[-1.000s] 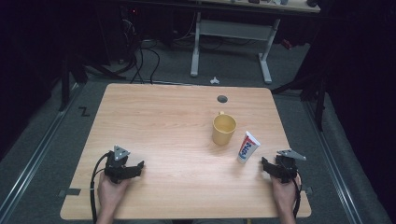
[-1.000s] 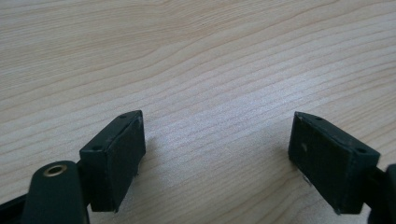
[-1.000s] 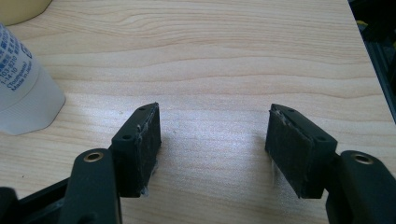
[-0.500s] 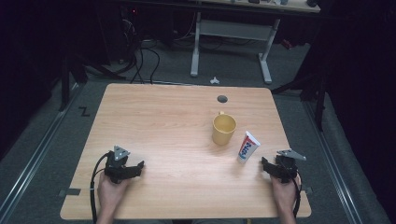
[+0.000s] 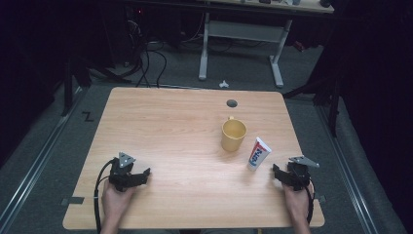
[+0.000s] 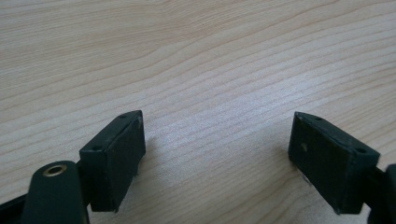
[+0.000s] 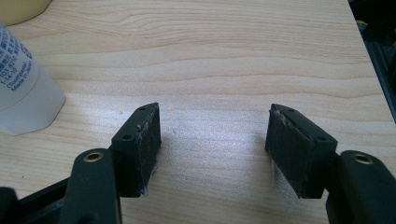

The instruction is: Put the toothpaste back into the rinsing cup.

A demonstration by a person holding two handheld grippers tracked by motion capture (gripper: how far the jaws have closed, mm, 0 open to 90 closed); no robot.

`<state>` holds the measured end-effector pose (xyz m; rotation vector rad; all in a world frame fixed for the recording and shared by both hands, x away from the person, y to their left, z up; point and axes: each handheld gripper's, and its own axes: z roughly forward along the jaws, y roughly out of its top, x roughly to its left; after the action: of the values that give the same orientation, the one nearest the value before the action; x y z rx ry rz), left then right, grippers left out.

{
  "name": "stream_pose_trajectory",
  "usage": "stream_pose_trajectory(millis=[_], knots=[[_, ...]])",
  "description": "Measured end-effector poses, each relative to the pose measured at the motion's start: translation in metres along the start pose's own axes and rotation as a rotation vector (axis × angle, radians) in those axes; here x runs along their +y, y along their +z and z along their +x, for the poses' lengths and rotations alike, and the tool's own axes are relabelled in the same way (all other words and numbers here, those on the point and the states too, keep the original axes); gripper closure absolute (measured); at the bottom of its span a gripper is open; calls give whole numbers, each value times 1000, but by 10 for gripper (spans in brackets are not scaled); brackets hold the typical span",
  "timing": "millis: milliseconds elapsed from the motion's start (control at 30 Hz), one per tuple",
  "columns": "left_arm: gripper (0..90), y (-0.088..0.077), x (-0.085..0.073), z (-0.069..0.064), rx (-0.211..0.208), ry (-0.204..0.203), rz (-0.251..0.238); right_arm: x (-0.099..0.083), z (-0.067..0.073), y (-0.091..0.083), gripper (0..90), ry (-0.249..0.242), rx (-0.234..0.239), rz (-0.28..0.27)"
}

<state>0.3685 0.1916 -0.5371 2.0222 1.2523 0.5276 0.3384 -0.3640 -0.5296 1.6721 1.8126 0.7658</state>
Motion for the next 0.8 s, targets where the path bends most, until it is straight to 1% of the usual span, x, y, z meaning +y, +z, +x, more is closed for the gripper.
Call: stream_pose_trajectory(millis=[467,800], knots=[[193,0,0,0,0,-1,0,0,-1,0,346,-11,10,3],[193,0,0,0,0,-1,0,-1,0,-1,355,-9,19,0]])
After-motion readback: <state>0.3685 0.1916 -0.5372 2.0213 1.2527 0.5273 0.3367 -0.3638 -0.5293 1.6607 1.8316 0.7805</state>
